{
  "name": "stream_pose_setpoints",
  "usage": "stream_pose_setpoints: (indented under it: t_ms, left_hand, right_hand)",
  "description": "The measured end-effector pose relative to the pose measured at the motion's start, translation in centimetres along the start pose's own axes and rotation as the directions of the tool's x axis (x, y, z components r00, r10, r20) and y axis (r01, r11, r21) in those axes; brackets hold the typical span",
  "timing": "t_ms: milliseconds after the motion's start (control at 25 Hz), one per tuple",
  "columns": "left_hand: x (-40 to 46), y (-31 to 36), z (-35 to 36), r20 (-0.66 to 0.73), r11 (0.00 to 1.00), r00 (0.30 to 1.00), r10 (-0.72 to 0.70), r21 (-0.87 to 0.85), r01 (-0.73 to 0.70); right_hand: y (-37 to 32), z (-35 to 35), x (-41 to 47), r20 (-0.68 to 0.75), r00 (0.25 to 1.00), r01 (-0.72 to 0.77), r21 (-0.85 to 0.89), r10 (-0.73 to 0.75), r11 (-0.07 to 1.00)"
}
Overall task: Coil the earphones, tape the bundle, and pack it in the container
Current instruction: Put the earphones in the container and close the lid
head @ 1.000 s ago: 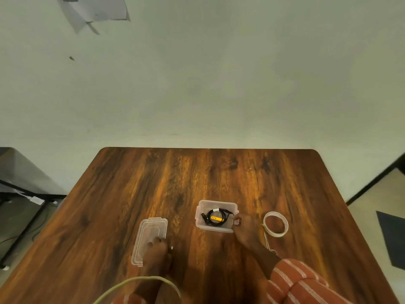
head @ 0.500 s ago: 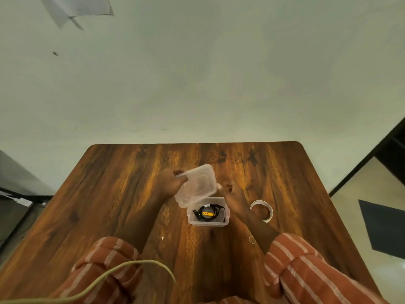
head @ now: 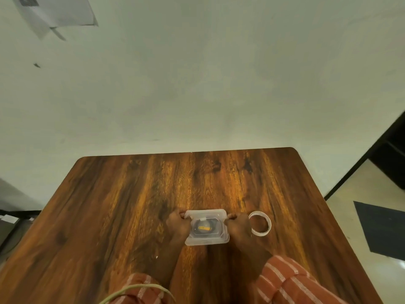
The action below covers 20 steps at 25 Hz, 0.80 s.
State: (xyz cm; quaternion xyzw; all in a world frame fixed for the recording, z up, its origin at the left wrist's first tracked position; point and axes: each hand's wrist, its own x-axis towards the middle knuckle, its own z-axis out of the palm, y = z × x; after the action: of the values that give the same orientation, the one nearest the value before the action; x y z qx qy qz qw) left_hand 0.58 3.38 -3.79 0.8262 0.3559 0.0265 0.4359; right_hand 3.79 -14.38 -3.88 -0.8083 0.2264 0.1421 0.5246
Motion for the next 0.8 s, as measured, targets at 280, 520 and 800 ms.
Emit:
stream_pose_setpoints:
  t_ms: [280,520,800]
  left_hand:
    - [0.6,-0.2,0.5,0.007,0.982,1.0,0.015,0.19,-0.016]
    - [1.1,-1.9,0.3,0.065,0.986,0.986,-0.154,0.081,0.149]
    - [1.2,-1.4,0.1,0.123,0.94,0.933,-0.338,0.093,0.328]
  right_hand:
    - [0.4,0.7,0.4,0.014,1.0,-0.021,-0.045,0.021,0.999]
    - [0.8,0.8,1.3,0.125,0.99,-0.058,-0.061,0.065,0.996]
    - [0.6,0.1,0.6,0.348,0.861,-0.429,0.106,0.371,0.897]
